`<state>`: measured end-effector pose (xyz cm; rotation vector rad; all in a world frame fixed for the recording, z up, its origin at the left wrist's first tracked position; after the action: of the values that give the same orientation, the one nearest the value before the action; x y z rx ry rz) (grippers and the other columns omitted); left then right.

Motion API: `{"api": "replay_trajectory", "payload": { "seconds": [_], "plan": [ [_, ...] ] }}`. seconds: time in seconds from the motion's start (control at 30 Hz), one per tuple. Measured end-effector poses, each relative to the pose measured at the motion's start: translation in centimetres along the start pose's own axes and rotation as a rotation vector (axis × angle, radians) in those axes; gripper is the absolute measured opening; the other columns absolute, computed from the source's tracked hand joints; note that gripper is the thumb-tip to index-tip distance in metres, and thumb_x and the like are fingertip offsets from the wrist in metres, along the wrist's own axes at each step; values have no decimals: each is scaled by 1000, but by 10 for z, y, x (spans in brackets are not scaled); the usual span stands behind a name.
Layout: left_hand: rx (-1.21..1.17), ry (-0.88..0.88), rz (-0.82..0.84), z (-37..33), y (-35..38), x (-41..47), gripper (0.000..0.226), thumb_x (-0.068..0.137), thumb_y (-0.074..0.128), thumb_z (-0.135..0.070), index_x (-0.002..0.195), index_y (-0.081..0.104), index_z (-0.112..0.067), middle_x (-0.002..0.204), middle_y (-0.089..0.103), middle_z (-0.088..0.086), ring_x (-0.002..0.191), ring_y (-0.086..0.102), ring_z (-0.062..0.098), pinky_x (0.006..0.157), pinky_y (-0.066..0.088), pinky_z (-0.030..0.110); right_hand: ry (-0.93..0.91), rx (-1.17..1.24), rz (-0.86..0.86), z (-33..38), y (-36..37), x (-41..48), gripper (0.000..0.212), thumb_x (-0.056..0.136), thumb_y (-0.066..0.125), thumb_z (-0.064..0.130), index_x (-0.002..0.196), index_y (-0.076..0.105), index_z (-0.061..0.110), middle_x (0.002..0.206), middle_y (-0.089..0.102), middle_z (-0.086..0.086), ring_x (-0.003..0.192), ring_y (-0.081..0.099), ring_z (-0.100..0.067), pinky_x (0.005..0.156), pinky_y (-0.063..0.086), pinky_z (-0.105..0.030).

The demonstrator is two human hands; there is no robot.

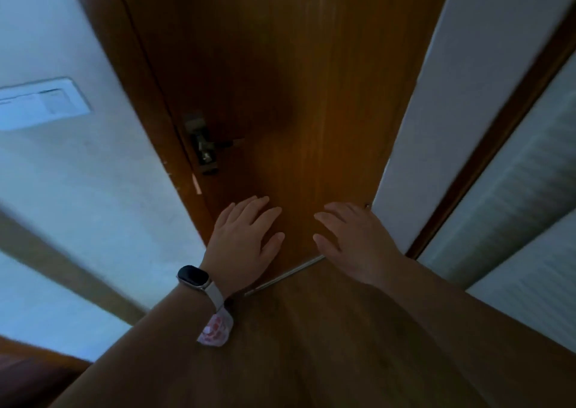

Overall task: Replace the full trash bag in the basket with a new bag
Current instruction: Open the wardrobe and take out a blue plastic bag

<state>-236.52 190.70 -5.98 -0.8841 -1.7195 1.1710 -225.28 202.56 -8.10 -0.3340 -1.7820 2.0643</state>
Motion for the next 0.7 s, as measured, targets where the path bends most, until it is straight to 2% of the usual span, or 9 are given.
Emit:
{"api": "replay_trajectory", "payload": {
  "seconds": [0.1,0.3,0.43,0.53,0.63,0.7],
  "plan": [
    [9,106,6,-74,10,28,51,95,31,-53,138,44,-29,148,42,1,140,32,23,114,18,45,73,-6,-50,-65,-28,-41,60,96,19,59,140,44,28,147,43,2,134,38,-21,110,34,-43],
    [-26,351,14,-226,37,70,45,94,42,-48,130,53,-24,141,50,4,134,42,26,111,29,52,296,-1,-173,-188,-73,-143,56,94,27,56,134,52,25,139,52,-3,128,47,-26,104,39,-46],
    [-14,538,34,-321,54,93,42,94,47,-43,129,55,-22,141,50,4,134,41,23,112,21,41,450,8,-260,-251,-93,-212,51,92,35,53,128,56,23,133,56,-5,122,53,-29,97,46,-51],
    [-75,666,30,-390,60,104,45,95,49,-41,135,52,-20,143,48,4,135,37,20,113,20,37,582,10,-343,-290,-111,-263,49,91,40,50,124,59,20,128,59,-7,116,56,-31,94,48,-50],
    [-143,820,38,-459,70,107,47,95,48,-42,137,49,-20,142,47,3,133,39,21,111,31,43,710,-17,-392,-322,-125,-315,49,90,41,50,124,59,20,128,60,-7,116,57,-31,95,47,-49],
    [-181,897,45,-497,78,107,48,95,48,-43,137,50,-20,141,48,3,132,41,21,109,34,42,789,-51,-383,-338,-130,-346,50,91,39,51,126,56,21,131,58,-6,119,55,-29,97,45,-48]
  ]
}}
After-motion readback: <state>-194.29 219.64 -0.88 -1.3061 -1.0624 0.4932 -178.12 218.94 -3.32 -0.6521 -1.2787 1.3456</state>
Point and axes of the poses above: each hand's wrist, its own x-axis towards the middle knuckle, its own y-axis out of the palm, z = x × y, the point moved 10 cm from there along x, towards the middle knuckle
